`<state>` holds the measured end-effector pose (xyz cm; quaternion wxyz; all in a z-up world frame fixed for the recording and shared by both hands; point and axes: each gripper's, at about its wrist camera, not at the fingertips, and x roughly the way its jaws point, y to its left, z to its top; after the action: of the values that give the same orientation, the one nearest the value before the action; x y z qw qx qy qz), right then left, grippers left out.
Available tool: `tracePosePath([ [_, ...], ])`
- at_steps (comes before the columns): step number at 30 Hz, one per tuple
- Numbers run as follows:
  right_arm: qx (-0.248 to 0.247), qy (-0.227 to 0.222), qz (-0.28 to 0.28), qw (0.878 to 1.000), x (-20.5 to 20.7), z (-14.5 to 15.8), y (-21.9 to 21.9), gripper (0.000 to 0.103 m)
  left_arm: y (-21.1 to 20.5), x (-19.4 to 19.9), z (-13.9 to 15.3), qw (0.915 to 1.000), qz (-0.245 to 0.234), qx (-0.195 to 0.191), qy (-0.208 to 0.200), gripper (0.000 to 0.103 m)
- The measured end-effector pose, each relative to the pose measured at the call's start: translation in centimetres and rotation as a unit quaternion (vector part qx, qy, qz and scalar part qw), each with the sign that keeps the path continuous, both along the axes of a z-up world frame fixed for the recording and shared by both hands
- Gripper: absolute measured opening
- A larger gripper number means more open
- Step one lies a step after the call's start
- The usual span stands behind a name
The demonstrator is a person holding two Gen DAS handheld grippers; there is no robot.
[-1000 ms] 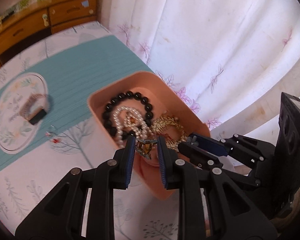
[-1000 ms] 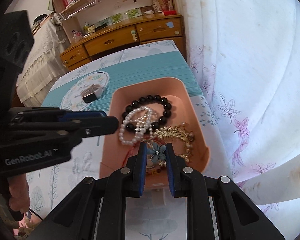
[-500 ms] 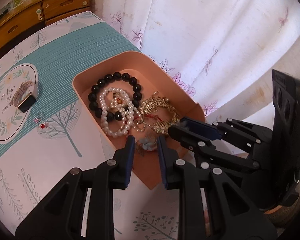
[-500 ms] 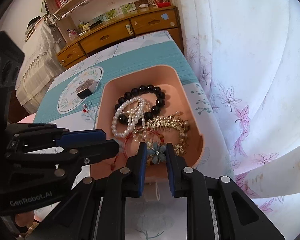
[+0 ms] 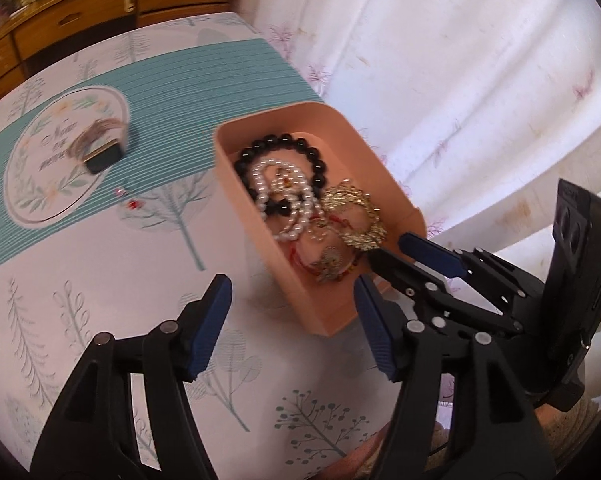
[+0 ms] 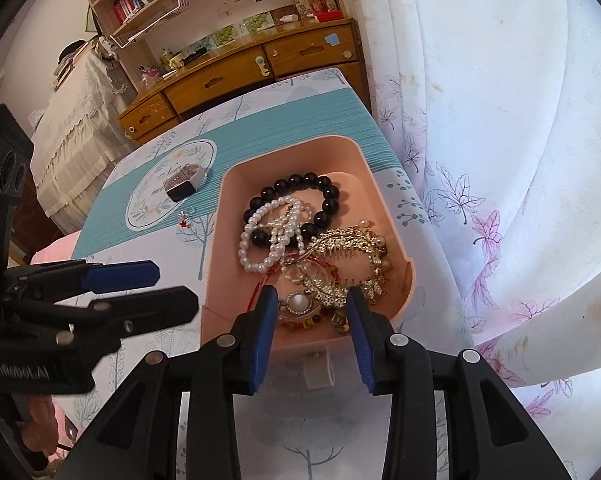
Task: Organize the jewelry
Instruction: 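Lower both earrings into the peach tray and open both tools, then withdraw both open tools from the tray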
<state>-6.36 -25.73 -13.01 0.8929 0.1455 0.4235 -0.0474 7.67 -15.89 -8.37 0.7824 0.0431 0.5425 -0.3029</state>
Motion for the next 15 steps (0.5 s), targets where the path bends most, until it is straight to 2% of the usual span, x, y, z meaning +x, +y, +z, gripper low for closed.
tracePosePath([
  [10, 0.001, -0.008, 0.003, 1.0, -1.0, 0.9, 0.9, 0.037, 3.9, -0.8, 0.3, 0.9984, 0.055, -0.003, -0.014, 0.061],
  [15, -0.005, -0.016, 0.008, 1.0, -1.4, 1.8, 1.6, 0.037, 5.8, -1.5, 0.2, 0.9976, 0.067, 0.007, -0.017, 0.061],
])
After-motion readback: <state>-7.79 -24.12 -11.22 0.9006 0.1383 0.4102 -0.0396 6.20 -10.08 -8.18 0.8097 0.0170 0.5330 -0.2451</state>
